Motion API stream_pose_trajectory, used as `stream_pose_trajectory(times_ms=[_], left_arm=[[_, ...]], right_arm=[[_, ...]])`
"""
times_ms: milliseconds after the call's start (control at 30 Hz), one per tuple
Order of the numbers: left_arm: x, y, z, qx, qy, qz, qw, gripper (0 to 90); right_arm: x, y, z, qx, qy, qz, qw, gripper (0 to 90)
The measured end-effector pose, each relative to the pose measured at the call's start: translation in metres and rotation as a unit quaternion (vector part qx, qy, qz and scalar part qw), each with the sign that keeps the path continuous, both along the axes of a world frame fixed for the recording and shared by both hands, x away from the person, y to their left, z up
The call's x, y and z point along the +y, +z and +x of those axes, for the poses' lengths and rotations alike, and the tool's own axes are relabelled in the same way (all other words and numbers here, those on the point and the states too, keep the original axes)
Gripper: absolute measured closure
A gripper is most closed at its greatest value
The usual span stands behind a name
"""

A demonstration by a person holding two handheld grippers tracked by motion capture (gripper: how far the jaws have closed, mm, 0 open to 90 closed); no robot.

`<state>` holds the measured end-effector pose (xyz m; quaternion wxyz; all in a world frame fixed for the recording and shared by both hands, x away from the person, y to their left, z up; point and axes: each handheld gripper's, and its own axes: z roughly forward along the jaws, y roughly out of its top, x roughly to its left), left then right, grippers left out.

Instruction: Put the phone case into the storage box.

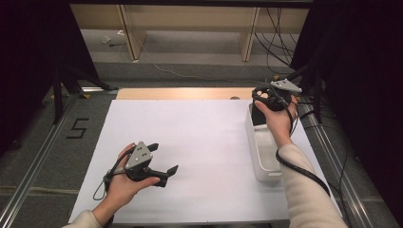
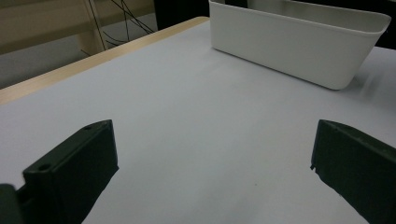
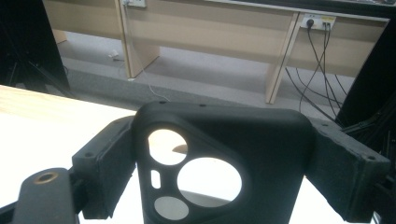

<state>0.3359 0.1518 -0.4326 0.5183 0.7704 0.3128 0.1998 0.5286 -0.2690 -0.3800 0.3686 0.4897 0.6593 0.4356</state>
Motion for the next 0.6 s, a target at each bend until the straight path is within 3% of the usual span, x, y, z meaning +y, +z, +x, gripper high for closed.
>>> stream_pose_trajectory(times_ms=[600], left_arm=[[0.0002, 0.0001, 0.0001, 0.0, 0.0, -0.001, 1.0, 0.0]], right_arm=[[0.0017, -0.0052, 0.0028, 0.007, 0.0, -0.005, 1.0, 16.0]])
